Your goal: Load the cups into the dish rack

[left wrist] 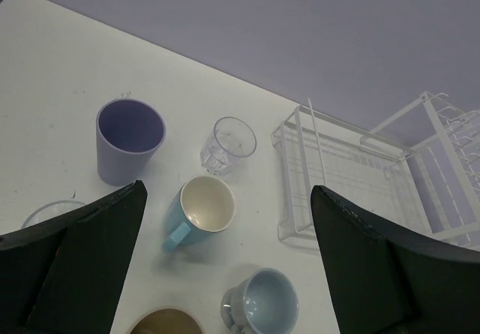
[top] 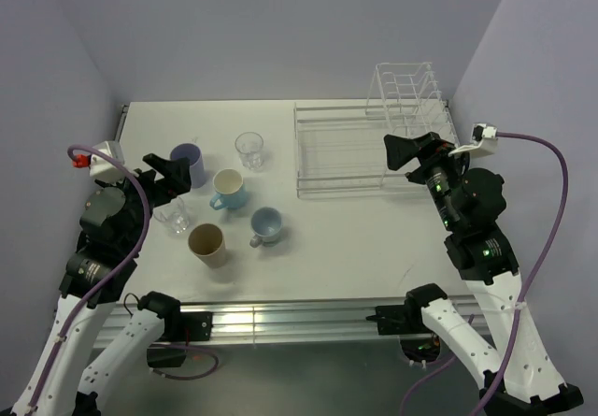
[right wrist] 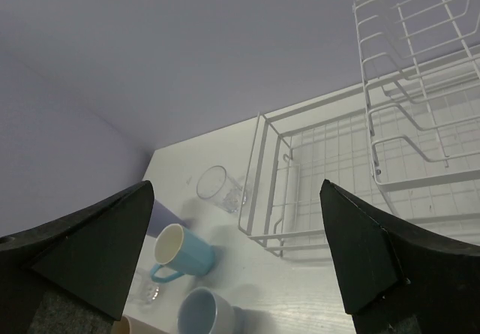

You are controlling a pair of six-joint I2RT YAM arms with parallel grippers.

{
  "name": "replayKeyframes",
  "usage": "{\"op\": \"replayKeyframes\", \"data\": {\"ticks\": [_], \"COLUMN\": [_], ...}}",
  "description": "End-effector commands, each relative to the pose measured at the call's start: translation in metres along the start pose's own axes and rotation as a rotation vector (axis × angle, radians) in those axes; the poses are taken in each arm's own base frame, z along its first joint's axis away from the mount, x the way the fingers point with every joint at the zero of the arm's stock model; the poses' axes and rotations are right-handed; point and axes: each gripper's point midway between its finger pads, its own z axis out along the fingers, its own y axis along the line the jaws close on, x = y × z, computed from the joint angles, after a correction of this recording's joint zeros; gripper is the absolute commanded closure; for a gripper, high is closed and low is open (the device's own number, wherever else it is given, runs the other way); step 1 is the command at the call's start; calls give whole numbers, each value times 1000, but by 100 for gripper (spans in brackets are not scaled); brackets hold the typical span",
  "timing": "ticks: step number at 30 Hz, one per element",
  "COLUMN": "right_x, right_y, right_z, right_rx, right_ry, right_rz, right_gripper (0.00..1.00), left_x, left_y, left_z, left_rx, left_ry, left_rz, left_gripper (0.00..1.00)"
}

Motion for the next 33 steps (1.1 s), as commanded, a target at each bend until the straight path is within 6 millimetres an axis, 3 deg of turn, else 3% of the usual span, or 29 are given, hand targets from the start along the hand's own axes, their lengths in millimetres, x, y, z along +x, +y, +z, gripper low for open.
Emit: {"op": "replayKeyframes", "data": {"ticks": [1,22,29,33], "right_x": [-12,-1,3,6], "right_y": [6,-4,-3,-7], "right_z": [-2,-5,-4,-5], "right_rx": [-18,22,19,22], "right_ry": [-34,12,30,29], "right_rz": [-10,-25,-21,-19], "right_gripper": [0,0,0,0], "left_x": [-4,14,51,71], "left_y": [-3,-3,-12,-17], "left_z": [-3,10,30,29], "left_rx": [22,11,6,16], "left_ry": [-13,63,250,353], "left_rz": [25,56,103,99], "left_gripper": [1,4,14,24]}}
